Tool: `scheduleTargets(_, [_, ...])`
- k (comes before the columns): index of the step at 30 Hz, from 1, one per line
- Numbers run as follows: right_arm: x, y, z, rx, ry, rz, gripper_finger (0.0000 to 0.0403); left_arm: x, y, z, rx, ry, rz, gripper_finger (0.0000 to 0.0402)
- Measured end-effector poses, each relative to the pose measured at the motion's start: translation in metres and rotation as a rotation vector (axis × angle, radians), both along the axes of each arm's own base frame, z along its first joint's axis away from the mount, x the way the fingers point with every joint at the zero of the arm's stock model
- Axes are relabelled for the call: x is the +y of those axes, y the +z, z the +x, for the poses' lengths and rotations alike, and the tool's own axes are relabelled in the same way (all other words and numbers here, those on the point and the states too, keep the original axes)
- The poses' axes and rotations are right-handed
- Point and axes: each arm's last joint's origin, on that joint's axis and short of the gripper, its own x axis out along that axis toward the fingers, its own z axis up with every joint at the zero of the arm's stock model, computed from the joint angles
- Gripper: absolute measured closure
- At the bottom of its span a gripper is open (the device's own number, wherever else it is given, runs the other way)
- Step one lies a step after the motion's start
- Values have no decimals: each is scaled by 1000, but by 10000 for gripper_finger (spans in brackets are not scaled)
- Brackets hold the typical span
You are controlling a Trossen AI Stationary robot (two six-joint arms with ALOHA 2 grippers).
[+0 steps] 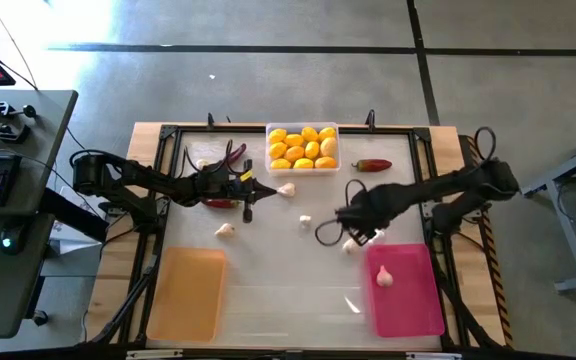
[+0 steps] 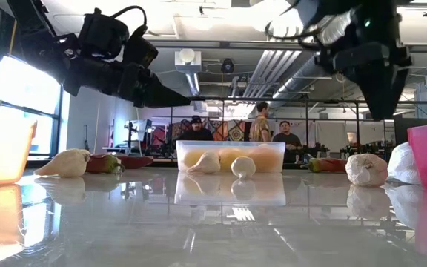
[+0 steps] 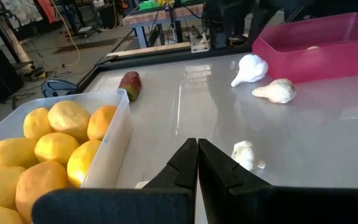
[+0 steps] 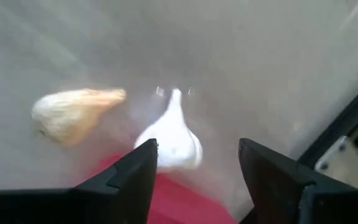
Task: Sort produce into baskets
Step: Put the top right garlic into the pink bin
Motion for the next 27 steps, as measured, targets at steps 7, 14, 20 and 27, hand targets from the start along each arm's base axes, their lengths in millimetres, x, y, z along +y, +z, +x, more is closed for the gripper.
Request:
scheduleTargets(7, [-27,-14,3,-20,-80,162,142,0,0,0,2,0,0,402])
scheduleTargets(14, [-32,-34,-6,22,-128,255,130,0,0,0,4,0,0,402])
scheduleTargets(20, [-31,-49,-12,32,-137,291,130,0,0,0,-1,0,1,402])
scheduleTargets(27, [-30,-60,-16,32,-109,304,132,0,0,0,-1,0,0,402])
